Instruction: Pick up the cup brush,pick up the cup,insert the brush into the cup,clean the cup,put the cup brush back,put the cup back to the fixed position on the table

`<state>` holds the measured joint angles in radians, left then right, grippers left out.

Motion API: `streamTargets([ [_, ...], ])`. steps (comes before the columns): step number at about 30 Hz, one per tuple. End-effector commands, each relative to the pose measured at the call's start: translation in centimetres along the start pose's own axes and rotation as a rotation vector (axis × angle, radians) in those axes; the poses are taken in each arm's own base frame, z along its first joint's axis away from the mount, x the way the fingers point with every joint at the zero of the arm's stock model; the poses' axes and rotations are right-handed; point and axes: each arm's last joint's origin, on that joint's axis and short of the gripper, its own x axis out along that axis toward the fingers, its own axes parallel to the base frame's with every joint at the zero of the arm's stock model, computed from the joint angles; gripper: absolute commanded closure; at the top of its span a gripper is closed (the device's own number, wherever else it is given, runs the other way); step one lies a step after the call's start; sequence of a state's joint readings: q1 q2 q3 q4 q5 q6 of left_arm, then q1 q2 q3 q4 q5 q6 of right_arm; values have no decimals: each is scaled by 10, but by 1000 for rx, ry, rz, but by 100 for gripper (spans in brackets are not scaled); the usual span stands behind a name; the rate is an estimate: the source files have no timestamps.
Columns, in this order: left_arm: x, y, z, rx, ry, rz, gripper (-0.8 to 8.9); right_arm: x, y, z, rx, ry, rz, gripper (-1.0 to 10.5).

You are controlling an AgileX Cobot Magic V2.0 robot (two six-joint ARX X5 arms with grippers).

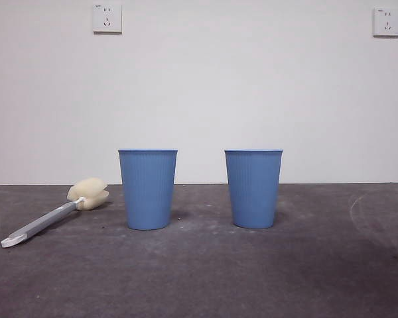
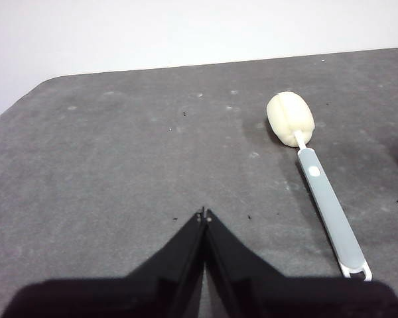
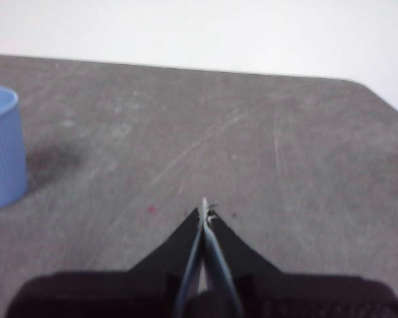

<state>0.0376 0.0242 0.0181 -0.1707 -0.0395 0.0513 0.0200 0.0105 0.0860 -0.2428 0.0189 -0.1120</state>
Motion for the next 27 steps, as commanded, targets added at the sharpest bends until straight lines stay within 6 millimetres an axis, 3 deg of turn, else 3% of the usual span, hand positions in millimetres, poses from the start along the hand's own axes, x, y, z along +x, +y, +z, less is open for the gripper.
streamTargets([
  [1, 1, 0, -2, -7, -1, 1, 817, 4, 1, -11, 7, 26, 2, 946],
  [27, 3, 0, -4, -5, 36, -1, 817, 5, 2, -16, 6, 46, 4, 946],
])
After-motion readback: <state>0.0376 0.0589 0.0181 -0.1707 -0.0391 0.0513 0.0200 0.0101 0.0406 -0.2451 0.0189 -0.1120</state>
